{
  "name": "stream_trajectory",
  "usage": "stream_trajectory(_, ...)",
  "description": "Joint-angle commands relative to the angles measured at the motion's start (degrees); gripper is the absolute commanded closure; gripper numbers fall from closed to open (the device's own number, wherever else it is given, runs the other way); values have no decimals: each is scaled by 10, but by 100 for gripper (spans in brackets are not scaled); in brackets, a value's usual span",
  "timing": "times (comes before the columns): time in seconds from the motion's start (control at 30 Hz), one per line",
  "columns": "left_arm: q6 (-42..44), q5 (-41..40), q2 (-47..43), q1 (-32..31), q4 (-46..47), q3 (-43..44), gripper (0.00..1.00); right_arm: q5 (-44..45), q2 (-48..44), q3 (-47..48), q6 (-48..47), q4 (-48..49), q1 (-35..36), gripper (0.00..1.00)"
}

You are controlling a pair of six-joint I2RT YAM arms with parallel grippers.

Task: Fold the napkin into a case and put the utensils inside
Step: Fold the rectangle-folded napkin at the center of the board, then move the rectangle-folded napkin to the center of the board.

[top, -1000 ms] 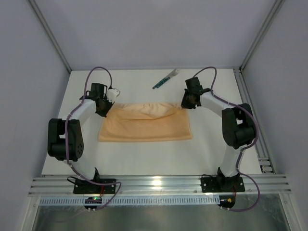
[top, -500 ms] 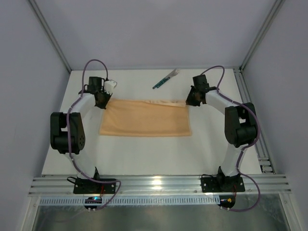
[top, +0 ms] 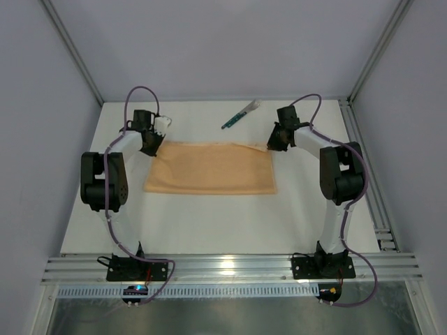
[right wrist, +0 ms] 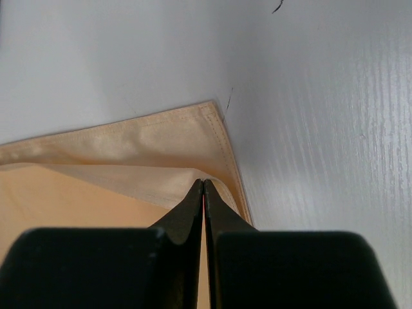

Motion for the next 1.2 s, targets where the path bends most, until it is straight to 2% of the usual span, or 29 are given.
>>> stream_trajectory(0.0, -11, -1, 3, 3, 23, 24, 99, -1, 9, 28, 12, 7, -3, 96)
stream_trajectory(0.07, -11, -7, 8, 3, 24, 28, 93, 2, 16, 33, 14, 8, -3, 96)
stream_trajectory(0.1, -12, -9, 10, 2, 25, 31, 89, 3, 17, 36, 17, 9, -4, 93)
stream_trajectory(0.13, -13, -13, 11, 2, 27, 32, 68, 3, 23, 38, 16, 7, -4, 85)
stream_trajectory(0.23, -22, -20, 5, 2, 26, 37, 39, 9, 26, 68, -1, -24, -5, 54)
stream_trajectory(0.37, -36, -20, -47, 4, -12, 38, 20, 63, -22, 95, -56, -53, -6, 44)
stream_trajectory(0.43, -44, -11, -90, 11, -46, 34, 19, 85, -48, 90, -86, -83, -4, 42)
stream_trajectory(0.47, -47, -1, -104, 16, -88, 20, 19, 91, -82, 60, -94, -86, -5, 42)
stream_trajectory(0.6, -44, 38, -167, 36, -151, -72, 24, 70, -179, -88, -98, -70, -5, 40)
stream_trajectory(0.7, -41, 47, -192, 37, -164, -133, 28, 0, -222, -186, -83, -44, -4, 40)
stream_trajectory(0.73, -41, 48, -195, 38, -163, -141, 33, -51, -228, -207, -81, -28, -4, 40)
stream_trajectory(0.83, -52, 69, -201, 53, -151, -160, 39, -89, -244, -287, -60, 1, -4, 40)
stream_trajectory(1.03, -65, 74, -172, 62, -138, -167, 41, -125, -247, -342, -47, 39, -4, 40)
stream_trajectory(1.17, -77, 76, -151, 61, -129, -170, 48, -134, -246, -354, -46, 50, -2, 44)
